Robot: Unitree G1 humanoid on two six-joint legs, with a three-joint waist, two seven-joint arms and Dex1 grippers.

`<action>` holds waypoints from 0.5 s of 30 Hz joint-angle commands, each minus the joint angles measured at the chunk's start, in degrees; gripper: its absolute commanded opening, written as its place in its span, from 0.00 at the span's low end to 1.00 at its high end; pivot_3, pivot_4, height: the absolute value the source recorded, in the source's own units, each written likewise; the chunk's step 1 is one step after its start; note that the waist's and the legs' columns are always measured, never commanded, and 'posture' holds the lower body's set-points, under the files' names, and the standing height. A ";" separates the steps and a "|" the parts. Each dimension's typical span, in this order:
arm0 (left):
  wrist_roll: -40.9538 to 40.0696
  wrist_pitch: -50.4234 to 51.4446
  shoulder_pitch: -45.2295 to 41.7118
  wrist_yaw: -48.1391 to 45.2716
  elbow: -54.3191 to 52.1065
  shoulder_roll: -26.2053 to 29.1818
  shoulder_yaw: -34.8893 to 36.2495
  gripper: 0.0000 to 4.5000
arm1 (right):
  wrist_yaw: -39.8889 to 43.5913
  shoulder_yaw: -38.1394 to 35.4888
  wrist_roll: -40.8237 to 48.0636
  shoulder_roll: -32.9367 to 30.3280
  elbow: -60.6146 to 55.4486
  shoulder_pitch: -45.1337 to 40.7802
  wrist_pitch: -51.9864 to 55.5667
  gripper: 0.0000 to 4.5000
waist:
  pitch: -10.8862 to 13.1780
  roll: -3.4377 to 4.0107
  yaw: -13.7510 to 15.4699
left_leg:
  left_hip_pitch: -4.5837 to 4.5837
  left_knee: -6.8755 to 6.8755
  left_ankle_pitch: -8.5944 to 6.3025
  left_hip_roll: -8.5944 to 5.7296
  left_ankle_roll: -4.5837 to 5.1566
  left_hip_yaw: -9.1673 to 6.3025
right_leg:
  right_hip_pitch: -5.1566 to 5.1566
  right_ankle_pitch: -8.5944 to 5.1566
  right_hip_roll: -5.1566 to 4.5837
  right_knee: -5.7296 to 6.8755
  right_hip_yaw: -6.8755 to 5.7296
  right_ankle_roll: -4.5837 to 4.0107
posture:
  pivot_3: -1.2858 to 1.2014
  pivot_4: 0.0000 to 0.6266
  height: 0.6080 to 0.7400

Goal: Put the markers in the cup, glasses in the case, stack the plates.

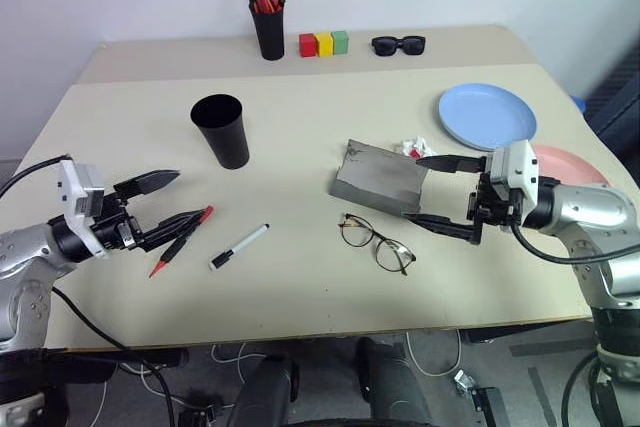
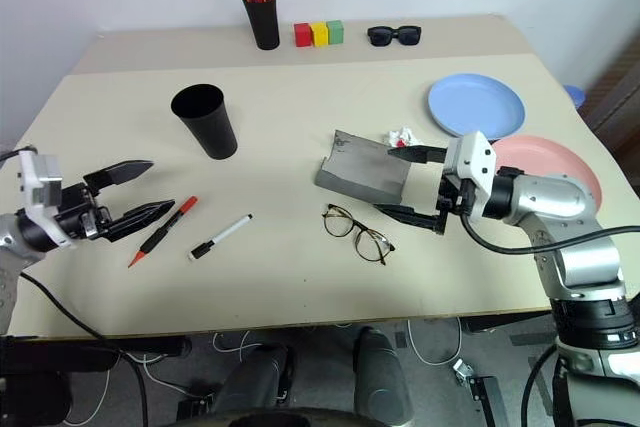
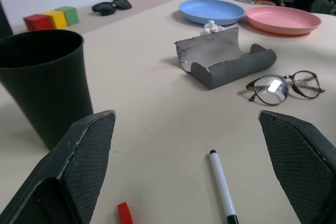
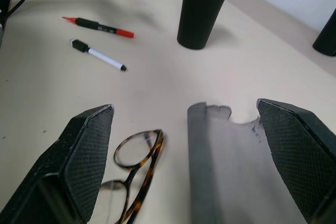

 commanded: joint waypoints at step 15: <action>-1.84 2.92 1.22 8.33 -6.30 -1.35 3.14 1.00 | -0.98 2.23 -1.77 2.48 5.61 -6.65 -1.10 0.99 | 0.00 -0.02 0.04 | 0.01 0.00 0.00 -0.01 0.00 0.00 | 0.01 0.00 0.00 -0.01 -0.01 0.00 | 0.52 0.24 1.00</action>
